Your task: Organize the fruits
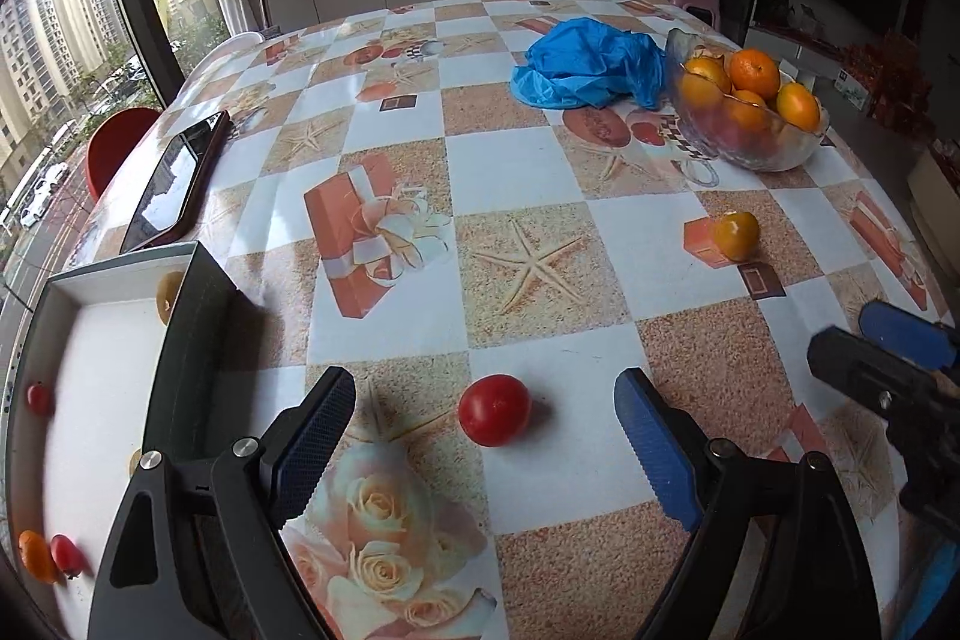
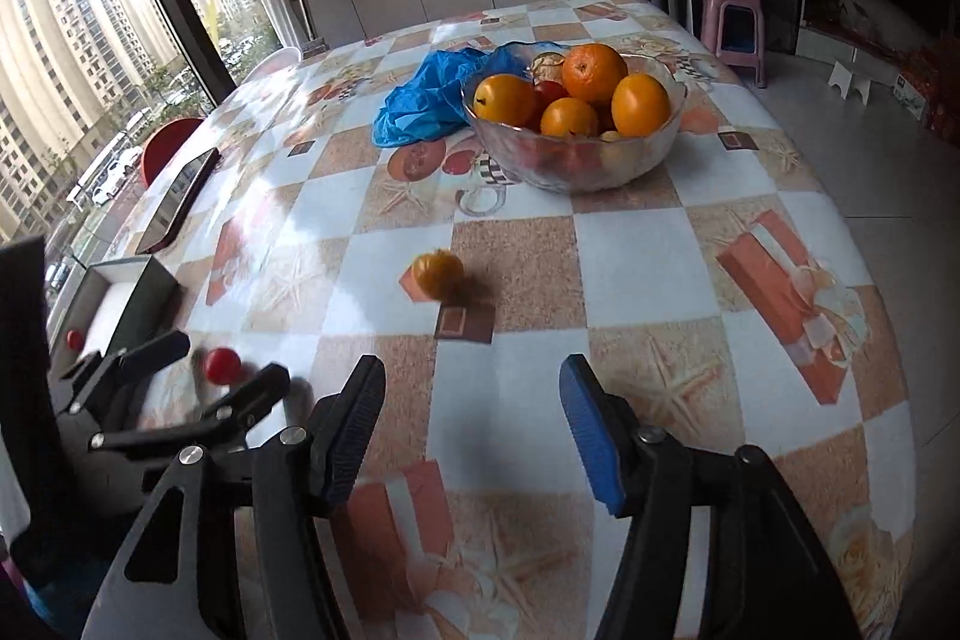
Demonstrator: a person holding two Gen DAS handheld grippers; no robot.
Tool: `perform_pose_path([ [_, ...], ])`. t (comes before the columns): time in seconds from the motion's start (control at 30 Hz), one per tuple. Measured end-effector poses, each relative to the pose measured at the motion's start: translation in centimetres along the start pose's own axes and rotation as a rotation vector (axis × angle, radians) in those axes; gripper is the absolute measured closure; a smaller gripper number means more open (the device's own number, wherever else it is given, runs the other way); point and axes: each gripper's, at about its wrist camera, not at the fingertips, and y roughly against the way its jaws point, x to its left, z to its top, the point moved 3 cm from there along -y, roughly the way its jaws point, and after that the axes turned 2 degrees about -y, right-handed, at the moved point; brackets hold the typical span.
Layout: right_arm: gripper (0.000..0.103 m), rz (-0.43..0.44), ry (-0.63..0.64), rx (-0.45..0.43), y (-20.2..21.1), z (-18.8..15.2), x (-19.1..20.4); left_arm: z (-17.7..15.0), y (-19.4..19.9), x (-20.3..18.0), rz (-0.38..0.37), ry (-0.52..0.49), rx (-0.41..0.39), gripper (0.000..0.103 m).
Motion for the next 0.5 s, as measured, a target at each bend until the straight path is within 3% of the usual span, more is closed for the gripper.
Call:
perform_pose_path([
  [0.17, 0.039, -0.051, 0.067, -0.005, -3.0, 1.7, 2.1, -0.1, -0.2, 0.5, -0.020, 0.029, -0.008, 0.014],
  [0.2, 0.051, -0.062, 0.091, -0.012, -3.1, 1.6, 2.6, -0.1, -0.2, 0.5, -0.021, 0.033, -0.012, 0.014],
  [0.23, 0.071, -0.084, 0.115, -0.019, -3.1, 1.4, 3.0, -0.1, -0.2, 0.5, -0.019, 0.034, -0.016, 0.014],
  [0.3, 0.080, -0.074, 0.125, -0.030, -2.7, 1.0, 3.0, -0.1, -0.2, 0.5, -0.024, 0.035, -0.030, 0.019],
  [0.37, 0.080, -0.050, 0.103, -0.047, -1.7, 0.7, 2.5, 0.0, 0.1, 0.3, -0.040, 0.029, -0.048, 0.050],
  [0.4, 0.080, -0.036, 0.094, -0.055, -1.1, 0.5, 2.2, 0.1, 0.2, 0.1, -0.051, 0.023, -0.053, 0.057],
  [0.43, 0.080, -0.020, 0.087, -0.056, -0.5, 0.2, 1.9, 0.0, 0.3, 0.0, -0.063, 0.014, -0.059, 0.076],
  [0.5, 0.080, -0.006, 0.085, -0.049, 0.6, -0.7, 1.5, -0.3, 0.6, -0.2, -0.066, 0.008, -0.064, 0.081],
])
